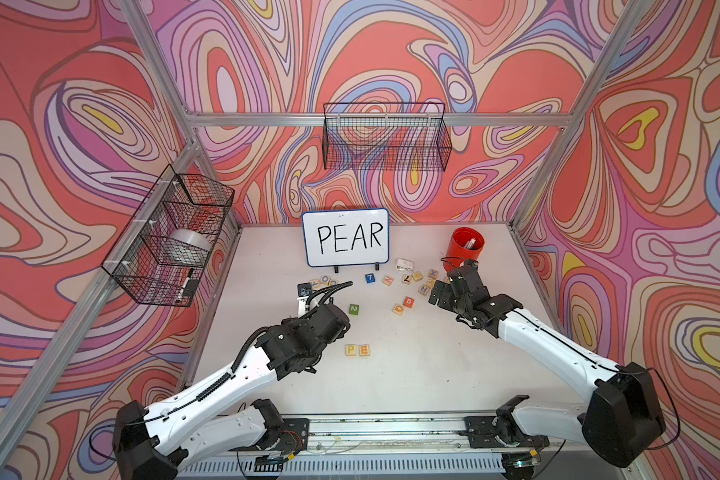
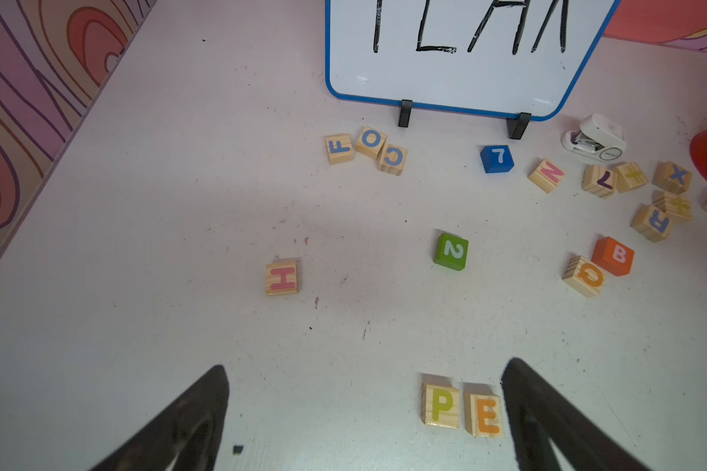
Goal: Spell the uppercase word “pear” with letter blocks
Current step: Pick up the letter block from the center of the board.
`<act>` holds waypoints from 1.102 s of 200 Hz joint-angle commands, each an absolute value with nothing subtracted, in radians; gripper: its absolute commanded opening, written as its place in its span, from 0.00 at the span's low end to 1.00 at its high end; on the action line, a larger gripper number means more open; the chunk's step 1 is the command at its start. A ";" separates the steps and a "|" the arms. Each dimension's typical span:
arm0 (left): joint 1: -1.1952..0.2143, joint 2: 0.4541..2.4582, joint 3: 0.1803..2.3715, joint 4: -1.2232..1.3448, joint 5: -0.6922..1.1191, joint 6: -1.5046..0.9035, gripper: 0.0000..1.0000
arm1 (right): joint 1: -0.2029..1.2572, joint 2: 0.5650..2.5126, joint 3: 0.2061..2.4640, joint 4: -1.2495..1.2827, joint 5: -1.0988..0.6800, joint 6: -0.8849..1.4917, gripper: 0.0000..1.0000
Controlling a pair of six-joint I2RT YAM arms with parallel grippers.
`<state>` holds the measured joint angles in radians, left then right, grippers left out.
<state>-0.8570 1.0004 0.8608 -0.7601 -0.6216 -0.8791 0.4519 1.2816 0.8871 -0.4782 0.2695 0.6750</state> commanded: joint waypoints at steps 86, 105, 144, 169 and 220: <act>-0.839 1.184 0.887 -0.524 -0.414 -0.744 1.00 | 0.323 1.422 0.929 -0.395 0.404 0.683 0.96; -0.839 1.248 0.918 -0.459 -0.371 -0.727 1.00 | 0.286 1.465 0.925 -0.358 0.387 0.692 0.94; -0.839 1.320 0.956 -0.364 -0.325 -0.697 1.00 | 0.276 1.569 0.921 -0.248 0.394 0.695 0.92; -0.839 1.334 0.971 -0.374 -0.340 -0.704 1.00 | 0.276 1.648 0.934 -0.194 0.404 0.701 0.91; -0.839 1.277 0.947 -0.373 -0.371 -0.707 1.00 | 0.274 1.817 1.002 -0.189 0.477 0.731 0.86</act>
<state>-0.8440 1.3212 0.9493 -0.3771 -0.3405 -0.7090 0.2768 1.7576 0.9630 -0.2138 0.4110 0.7010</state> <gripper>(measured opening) 0.999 0.867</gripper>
